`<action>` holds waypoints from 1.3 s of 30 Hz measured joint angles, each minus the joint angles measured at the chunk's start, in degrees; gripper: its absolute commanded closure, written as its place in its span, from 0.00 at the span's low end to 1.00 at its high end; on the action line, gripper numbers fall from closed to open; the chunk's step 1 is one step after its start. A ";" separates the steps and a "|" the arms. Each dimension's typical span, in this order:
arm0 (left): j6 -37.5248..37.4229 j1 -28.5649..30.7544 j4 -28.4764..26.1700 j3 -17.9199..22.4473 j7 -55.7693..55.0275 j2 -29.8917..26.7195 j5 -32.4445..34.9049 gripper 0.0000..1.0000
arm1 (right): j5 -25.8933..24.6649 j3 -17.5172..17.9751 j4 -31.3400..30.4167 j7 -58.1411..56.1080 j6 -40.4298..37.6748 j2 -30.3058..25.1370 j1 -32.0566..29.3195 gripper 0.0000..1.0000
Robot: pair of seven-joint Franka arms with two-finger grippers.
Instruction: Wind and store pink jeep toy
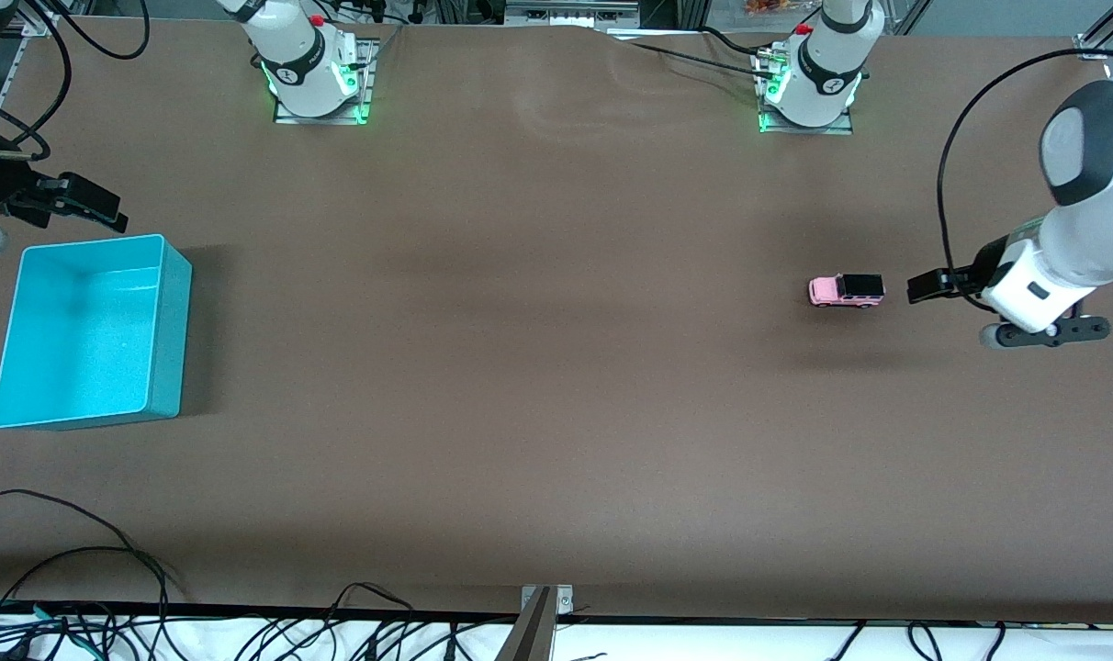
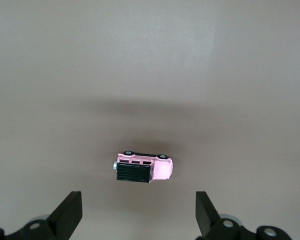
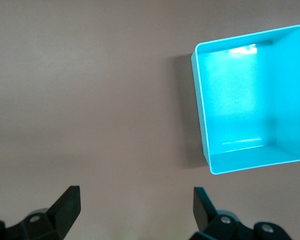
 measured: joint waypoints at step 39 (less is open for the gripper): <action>31.66 2.73 -31.09 0.18 52.24 -0.99 0.00 0.00 | 0.00 -0.13 -2.43 -0.36 2.11 0.02 -0.04 0.00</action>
